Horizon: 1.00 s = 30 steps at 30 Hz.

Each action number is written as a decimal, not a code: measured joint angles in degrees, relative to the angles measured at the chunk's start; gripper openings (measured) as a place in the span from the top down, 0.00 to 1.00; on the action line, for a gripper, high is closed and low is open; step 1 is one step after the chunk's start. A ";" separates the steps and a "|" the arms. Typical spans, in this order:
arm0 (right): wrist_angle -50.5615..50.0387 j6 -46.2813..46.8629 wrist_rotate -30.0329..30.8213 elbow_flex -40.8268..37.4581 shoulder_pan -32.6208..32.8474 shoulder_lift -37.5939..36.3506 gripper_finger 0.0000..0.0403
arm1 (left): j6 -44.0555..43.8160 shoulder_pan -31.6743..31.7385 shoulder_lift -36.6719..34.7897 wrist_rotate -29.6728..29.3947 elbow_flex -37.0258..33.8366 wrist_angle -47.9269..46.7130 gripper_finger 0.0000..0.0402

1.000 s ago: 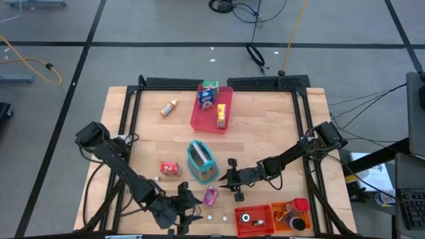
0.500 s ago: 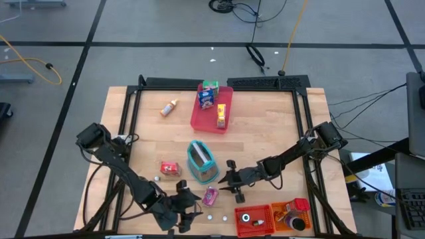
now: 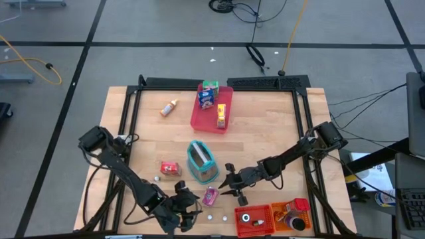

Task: Pick & Place Kitchen Items
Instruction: Put the pink cereal box into the pink bin

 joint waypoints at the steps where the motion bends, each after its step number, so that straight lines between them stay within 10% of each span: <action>1: 0.12 0.04 -0.08 0.00 0.03 -0.09 0.72 | -0.20 0.05 0.69 0.50 0.00 0.25 0.37; 20: 3.85 -1.52 3.45 0.00 1.57 -2.03 0.40 | 0.75 3.04 2.04 2.13 -0.02 2.28 0.37; 30: 7.62 -1.71 3.57 0.02 2.10 -2.01 0.39 | 2.80 4.42 2.04 1.26 -0.02 2.82 0.37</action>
